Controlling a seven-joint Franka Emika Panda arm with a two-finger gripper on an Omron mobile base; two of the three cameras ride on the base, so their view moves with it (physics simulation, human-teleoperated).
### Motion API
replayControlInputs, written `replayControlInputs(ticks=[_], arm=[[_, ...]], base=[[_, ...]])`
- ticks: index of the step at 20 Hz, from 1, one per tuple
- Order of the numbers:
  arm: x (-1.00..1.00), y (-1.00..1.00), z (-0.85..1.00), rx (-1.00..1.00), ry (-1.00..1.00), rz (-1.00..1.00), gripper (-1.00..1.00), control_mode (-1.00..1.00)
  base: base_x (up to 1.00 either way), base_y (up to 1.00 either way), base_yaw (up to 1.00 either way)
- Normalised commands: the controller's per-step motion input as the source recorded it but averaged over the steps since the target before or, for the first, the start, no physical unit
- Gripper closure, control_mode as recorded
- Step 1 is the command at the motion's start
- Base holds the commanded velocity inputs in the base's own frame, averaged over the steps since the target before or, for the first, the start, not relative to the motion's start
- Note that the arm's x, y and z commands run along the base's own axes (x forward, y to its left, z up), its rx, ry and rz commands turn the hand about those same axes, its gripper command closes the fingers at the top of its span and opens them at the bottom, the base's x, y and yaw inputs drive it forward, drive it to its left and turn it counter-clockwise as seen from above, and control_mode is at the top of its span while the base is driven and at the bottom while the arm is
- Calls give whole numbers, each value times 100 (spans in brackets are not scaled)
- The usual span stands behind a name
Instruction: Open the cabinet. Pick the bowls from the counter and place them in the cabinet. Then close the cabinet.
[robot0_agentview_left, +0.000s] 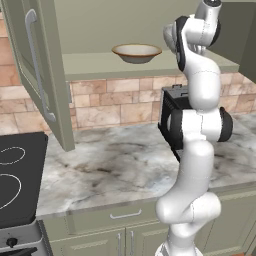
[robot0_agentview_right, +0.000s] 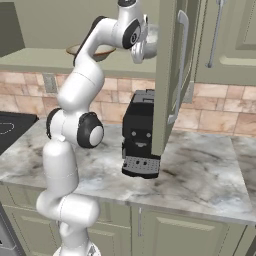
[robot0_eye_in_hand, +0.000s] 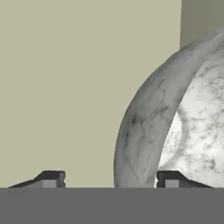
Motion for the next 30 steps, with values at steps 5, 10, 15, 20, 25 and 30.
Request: replayControlInputs(ticks=[5,10,15,20,25,30], arm=[[0,0,22,0,0,0,-100,-100],[-17,0,31,-2,-2,0,-100,-100],[-70,1,13,-2,-2,0,-100,-100],[-92,18,0,-3,-8,0,-100,-100],[-100,31,-8,-1,-2,0,-100,-100],[-100,44,-56,-2,-13,0,-100,-100]], base=[[0,0,0],[0,0,0],[0,0,0],[0,0,0],[0,0,0],[0,0,0]])
